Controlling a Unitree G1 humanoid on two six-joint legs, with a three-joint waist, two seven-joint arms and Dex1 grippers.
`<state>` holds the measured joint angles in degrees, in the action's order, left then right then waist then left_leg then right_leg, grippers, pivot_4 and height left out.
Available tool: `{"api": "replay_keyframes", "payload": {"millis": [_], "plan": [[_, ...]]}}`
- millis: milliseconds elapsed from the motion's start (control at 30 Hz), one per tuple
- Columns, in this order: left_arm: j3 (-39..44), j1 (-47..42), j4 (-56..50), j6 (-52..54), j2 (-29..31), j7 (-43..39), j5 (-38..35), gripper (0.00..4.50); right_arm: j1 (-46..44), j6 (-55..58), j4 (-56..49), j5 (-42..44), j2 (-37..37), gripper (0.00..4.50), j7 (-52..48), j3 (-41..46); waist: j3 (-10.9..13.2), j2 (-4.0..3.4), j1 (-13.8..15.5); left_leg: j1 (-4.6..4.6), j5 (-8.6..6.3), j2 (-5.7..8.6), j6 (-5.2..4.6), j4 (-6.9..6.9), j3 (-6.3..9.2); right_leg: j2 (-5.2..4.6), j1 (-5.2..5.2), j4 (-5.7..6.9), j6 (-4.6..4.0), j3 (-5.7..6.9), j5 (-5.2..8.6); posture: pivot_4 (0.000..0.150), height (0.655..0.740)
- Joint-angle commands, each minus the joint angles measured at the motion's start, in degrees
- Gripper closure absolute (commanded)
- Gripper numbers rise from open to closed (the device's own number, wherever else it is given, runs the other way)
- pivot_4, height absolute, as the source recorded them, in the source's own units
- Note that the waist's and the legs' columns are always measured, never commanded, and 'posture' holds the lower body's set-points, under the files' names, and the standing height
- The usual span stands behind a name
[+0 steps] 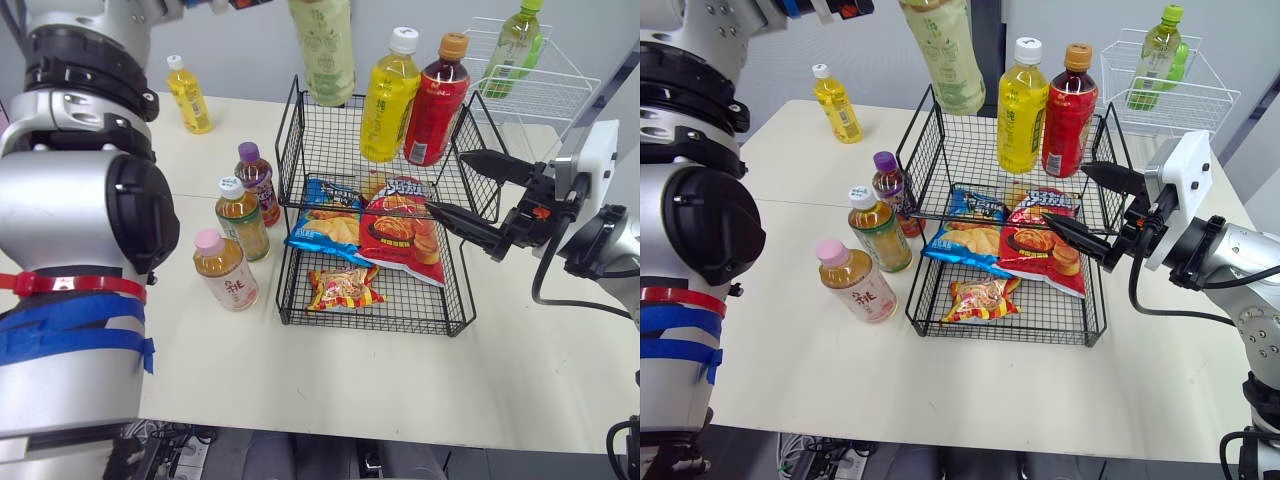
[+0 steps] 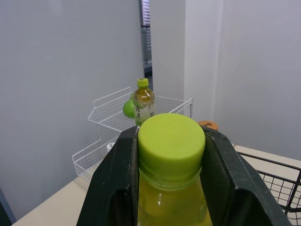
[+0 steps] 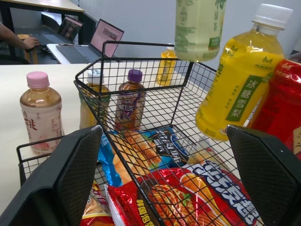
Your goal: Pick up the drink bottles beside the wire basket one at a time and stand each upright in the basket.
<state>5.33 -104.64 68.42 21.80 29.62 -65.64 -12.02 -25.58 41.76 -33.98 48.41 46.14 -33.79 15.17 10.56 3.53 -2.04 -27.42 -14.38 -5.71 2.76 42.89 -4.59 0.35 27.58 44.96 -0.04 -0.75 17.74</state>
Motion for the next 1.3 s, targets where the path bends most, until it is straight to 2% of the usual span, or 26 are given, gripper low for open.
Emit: {"api": "replay_keyframes", "payload": {"millis": [33,367,733,800,1067,1300], "plan": [[1.43,-0.68,-0.36,-2.61,-0.83,0.79,-0.09,3.15,-0.02,-0.59,-2.03,0.89,0.76,0.00,1.19,3.54,0.00,0.00,0.00,0.00,0.00,0.00,0.00,0.00,0.00,0.00,0.00,0.00,0.00,-0.01,0.00,0.150,0.6736],[1.06,3.61,0.79,-3.15,-4.76,2.37,1.80,3.15,-1.15,-0.38,-1.88,2.13,2.52,0.00,2.00,6.67,0.00,0.00,0.15,-0.05,0.00,0.01,0.00,0.01,0.01,-0.01,0.02,0.00,-0.06,0.01,-0.04,0.150,0.6736],[0.68,4.57,1.22,-2.77,-6.09,2.51,3.14,3.15,-0.17,-0.48,-2.77,2.63,3.48,0.00,2.40,5.98,0.00,-0.01,0.20,-0.06,0.00,0.04,0.00,0.01,0.02,-0.03,-0.01,0.00,-0.05,0.02,-0.04,0.150,0.6736],[0.23,4.81,0.77,-3.08,-5.88,2.11,3.54,2.43,-0.02,-0.56,-2.77,2.61,3.43,0.00,2.36,6.00,0.00,-0.01,0.19,-0.06,0.01,0.04,0.00,0.01,0.03,-0.03,-0.01,0.00,-0.05,0.03,-0.04,0.150,0.6736],[0.02,5.39,-1.99,-2.47,-3.17,-1.06,3.59,0.02,-0.41,-1.17,-2.09,2.18,3.35,0.00,1.71,5.60,0.00,-0.01,0.08,-0.05,0.01,0.03,0.01,0.01,0.02,-0.02,0.00,0.01,-0.05,0.02,-0.04,0.150,0.6736],[-0.12,6.50,-8.24,-0.70,2.41,-4.75,2.91,0.02,-0.91,-1.33,-1.75,1.84,3.61,0.00,1.57,5.56,0.00,-0.01,0.05,-0.03,0.01,0.02,0.01,0.01,0.02,-0.02,-0.01,0.04,-0.06,0.02,-0.04,0.150,0.6736]]}}
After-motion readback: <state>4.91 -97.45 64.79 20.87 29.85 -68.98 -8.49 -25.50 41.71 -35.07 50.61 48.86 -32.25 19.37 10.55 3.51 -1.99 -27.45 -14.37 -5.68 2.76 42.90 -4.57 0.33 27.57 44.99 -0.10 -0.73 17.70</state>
